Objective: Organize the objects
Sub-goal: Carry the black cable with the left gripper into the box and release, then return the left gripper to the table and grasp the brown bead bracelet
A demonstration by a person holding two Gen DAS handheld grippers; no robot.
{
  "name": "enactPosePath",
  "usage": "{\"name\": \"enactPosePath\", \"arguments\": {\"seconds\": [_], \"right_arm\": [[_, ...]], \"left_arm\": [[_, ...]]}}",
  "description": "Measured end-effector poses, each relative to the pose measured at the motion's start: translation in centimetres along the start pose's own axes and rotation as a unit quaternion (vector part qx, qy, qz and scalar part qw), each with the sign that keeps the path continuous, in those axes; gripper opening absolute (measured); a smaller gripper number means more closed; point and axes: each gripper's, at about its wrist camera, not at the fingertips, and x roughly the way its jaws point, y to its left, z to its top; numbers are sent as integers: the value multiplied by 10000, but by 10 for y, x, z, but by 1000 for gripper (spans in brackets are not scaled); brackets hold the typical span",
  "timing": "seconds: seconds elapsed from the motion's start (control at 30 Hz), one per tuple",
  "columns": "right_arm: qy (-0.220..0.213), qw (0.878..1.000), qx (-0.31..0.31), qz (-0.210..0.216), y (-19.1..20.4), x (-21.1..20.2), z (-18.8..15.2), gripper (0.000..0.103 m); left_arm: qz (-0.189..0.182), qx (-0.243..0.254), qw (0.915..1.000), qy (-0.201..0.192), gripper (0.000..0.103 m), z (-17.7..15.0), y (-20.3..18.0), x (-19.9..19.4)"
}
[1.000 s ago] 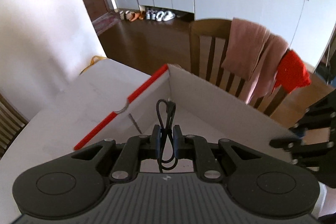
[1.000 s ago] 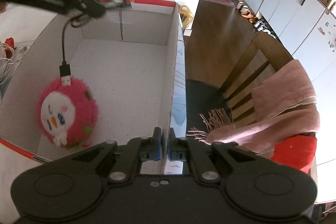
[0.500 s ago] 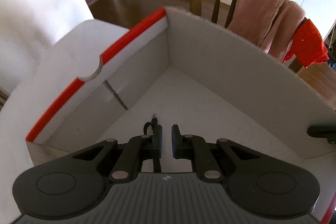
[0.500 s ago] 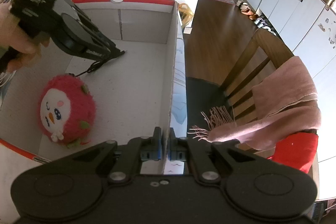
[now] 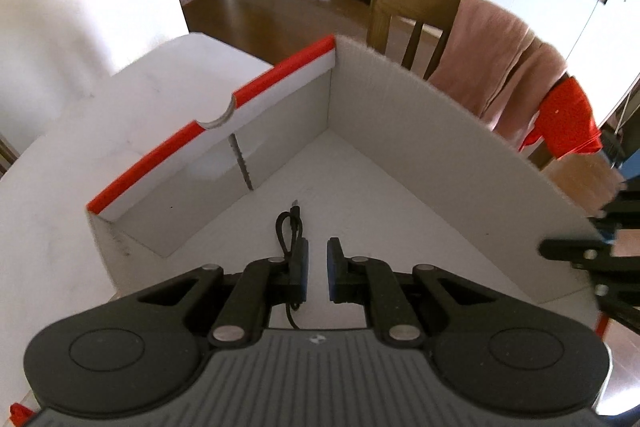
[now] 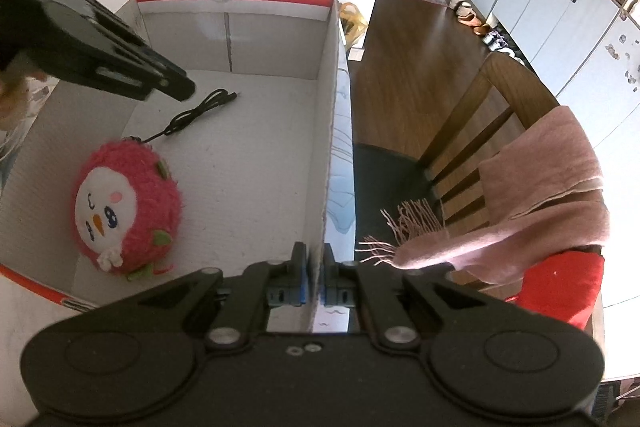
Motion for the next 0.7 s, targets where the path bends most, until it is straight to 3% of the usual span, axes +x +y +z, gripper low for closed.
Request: {"name": "enactPosePath", "arguments": {"seconds": [0.43,0.5,0.6,0.63,0.7], "right_arm": [[59,9998,-127,-114,5,2,1,7],[62,9998,-140,-109,5,2,1,7],[60,9998,-168,-115,5,2,1,7],[60,9998,-176,-123,6,2,1,7],[60,9997,-189,-144,7,2,1,7]], "left_arm": [[34,-253,9982,-548,13,-23,-12,-68],[93,-319,9975,-627,18,-29,-11,-80],[120,-381,9962,-775,44,-39,-11,-98],[135,-366,9956,-851,57,-44,-12,-105],[168,-384,9945,-964,64,-53,-12,-119]]}}
